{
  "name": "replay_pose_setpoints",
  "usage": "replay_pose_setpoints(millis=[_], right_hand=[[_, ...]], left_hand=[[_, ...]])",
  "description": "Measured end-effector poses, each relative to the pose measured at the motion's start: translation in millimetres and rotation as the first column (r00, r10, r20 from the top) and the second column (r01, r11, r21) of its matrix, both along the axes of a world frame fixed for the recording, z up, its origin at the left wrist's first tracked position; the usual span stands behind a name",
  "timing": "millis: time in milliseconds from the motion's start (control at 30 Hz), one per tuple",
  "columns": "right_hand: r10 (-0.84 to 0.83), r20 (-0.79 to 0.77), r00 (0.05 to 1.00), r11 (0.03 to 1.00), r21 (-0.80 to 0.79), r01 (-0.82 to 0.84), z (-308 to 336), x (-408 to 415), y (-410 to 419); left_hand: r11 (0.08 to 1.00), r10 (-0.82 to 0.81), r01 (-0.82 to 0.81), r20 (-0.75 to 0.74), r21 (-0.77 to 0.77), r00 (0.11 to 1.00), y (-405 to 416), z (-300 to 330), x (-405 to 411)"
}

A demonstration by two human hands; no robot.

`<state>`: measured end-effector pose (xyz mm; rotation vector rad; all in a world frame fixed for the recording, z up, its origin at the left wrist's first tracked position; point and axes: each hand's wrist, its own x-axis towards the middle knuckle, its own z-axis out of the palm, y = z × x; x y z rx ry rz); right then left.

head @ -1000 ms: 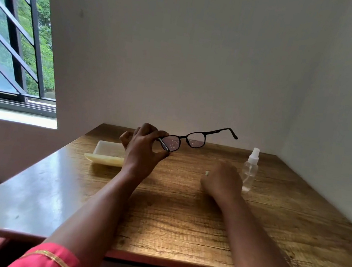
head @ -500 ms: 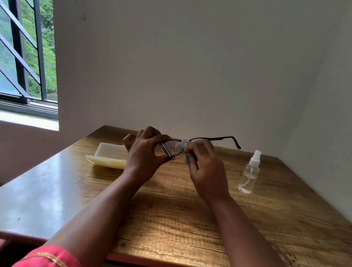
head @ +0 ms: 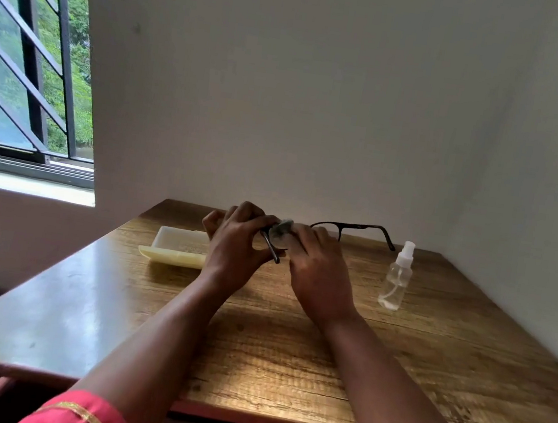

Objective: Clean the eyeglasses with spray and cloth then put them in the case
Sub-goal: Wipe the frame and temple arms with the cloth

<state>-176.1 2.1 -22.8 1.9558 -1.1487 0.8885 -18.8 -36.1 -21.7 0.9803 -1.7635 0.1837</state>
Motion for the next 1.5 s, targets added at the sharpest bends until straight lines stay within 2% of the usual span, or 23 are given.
replay_pose_setpoints(millis=[100, 300, 533, 700, 800, 933, 1067, 1133, 1200, 1267, 1367, 1433, 1500], right_hand=[[-0.090, 0.010, 0.996, 0.995, -0.041, 0.091, 1, -2, 3], [0.079, -0.054, 0.995, 0.996, 0.049, -0.076, 0, 0, 4], [-0.104, -0.008, 0.995, 0.995, -0.004, 0.104, 0, -1, 2], [0.051, -0.068, 0.996, 0.997, 0.062, -0.047, -2, -1, 5], [0.037, -0.058, 0.998, 0.996, 0.088, -0.032, -1, 0, 5], [-0.028, 0.049, 0.998, 0.998, 0.056, 0.025, -1, 0, 2], [0.065, 0.069, 0.996, 0.996, 0.064, -0.070, 0, -3, 5], [0.104, 0.157, 0.982, 0.988, 0.094, -0.119, 2, -5, 7], [0.160, 0.315, 0.936, 0.977, 0.083, -0.195, 3, -7, 8], [0.250, 0.473, 0.845, 0.955, 0.025, -0.296, 5, -9, 8], [0.367, 0.603, 0.709, 0.904, -0.049, -0.425, 8, -12, 9], [0.381, 0.622, 0.684, 0.880, -0.017, -0.475, 7, -12, 8], [0.344, 0.581, 0.737, 0.888, 0.053, -0.457, 4, -10, 6]], left_hand=[[1.000, -0.002, 0.002, 0.006, 0.004, 1.000, 2, 1, -2], [1.000, 0.015, -0.015, 0.010, -0.002, 1.000, 2, 1, 0], [1.000, 0.010, -0.010, 0.015, 0.012, 1.000, 1, 0, -1], [1.000, 0.008, -0.008, 0.025, 0.004, 1.000, 2, 0, 1], [1.000, 0.019, -0.019, 0.014, 0.013, 1.000, 1, 0, 3], [1.000, 0.021, -0.022, 0.021, 0.020, 1.000, 2, 0, 1], [0.999, 0.029, -0.030, 0.038, 0.024, 0.999, 2, 0, 0], [0.999, 0.033, -0.034, 0.024, 0.037, 0.999, 1, 0, 2], [0.998, 0.029, -0.030, 0.019, 0.050, 0.999, -1, -1, 3], [0.998, 0.027, -0.028, 0.018, 0.060, 0.999, -1, -1, 2], [0.998, 0.009, -0.010, 0.014, 0.060, 1.000, -1, 0, 1], [0.998, 0.025, -0.026, 0.030, 0.048, 0.999, 1, 0, 1], [0.999, 0.031, -0.032, 0.038, 0.034, 0.999, 2, 0, 0]])
